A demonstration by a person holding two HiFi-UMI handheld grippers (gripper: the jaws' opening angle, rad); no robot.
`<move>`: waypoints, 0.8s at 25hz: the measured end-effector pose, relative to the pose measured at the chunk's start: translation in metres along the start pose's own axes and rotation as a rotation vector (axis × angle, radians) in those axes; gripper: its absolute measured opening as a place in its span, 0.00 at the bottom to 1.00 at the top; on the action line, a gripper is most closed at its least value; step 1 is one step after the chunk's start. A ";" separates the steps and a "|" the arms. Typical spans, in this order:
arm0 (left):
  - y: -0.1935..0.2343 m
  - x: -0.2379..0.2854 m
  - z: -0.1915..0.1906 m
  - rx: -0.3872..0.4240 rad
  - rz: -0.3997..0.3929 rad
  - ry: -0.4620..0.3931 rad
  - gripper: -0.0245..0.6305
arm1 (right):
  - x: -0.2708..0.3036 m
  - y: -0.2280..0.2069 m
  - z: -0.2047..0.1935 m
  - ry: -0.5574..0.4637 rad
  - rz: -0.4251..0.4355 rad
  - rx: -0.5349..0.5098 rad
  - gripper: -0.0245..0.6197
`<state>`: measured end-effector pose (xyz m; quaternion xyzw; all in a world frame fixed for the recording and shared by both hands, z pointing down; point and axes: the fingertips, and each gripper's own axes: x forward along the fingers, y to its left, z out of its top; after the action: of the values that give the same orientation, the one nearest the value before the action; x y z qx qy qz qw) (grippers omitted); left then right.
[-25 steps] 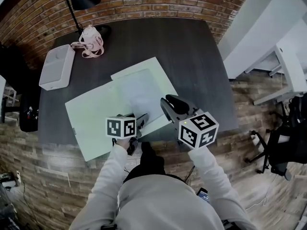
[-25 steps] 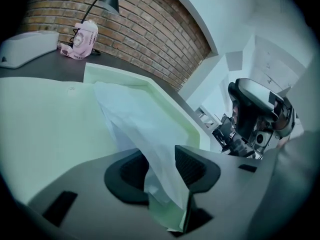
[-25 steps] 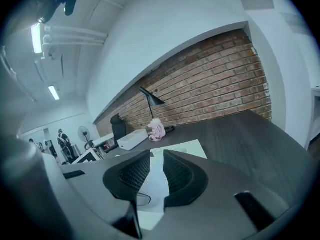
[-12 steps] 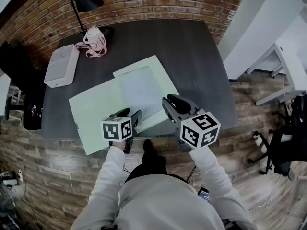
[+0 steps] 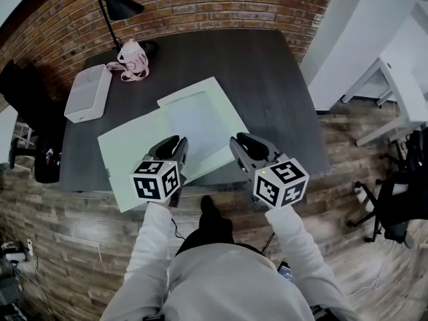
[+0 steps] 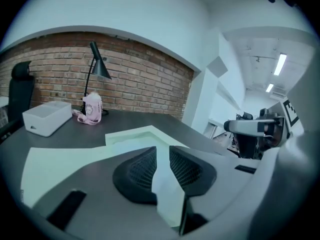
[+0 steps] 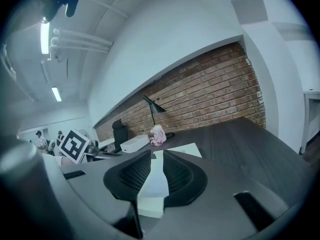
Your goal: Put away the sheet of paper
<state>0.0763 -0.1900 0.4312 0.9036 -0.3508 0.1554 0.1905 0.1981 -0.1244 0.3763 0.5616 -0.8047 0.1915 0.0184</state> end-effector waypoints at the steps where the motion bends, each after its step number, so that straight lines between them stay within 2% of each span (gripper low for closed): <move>1: -0.003 -0.004 0.004 0.010 -0.001 -0.021 0.17 | -0.004 -0.002 0.001 -0.007 -0.007 -0.001 0.19; 6: -0.012 -0.023 0.027 0.070 0.006 -0.120 0.10 | -0.021 -0.011 0.006 -0.047 -0.057 -0.013 0.11; 10: -0.019 -0.037 0.036 0.115 0.004 -0.176 0.07 | -0.035 -0.016 0.010 -0.078 -0.090 -0.030 0.08; 20: -0.038 -0.057 0.037 0.147 -0.031 -0.243 0.07 | -0.072 -0.033 0.017 -0.154 -0.219 -0.058 0.08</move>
<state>0.0683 -0.1485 0.3660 0.9326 -0.3448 0.0674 0.0822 0.2575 -0.0751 0.3528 0.6583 -0.7429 0.1210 -0.0064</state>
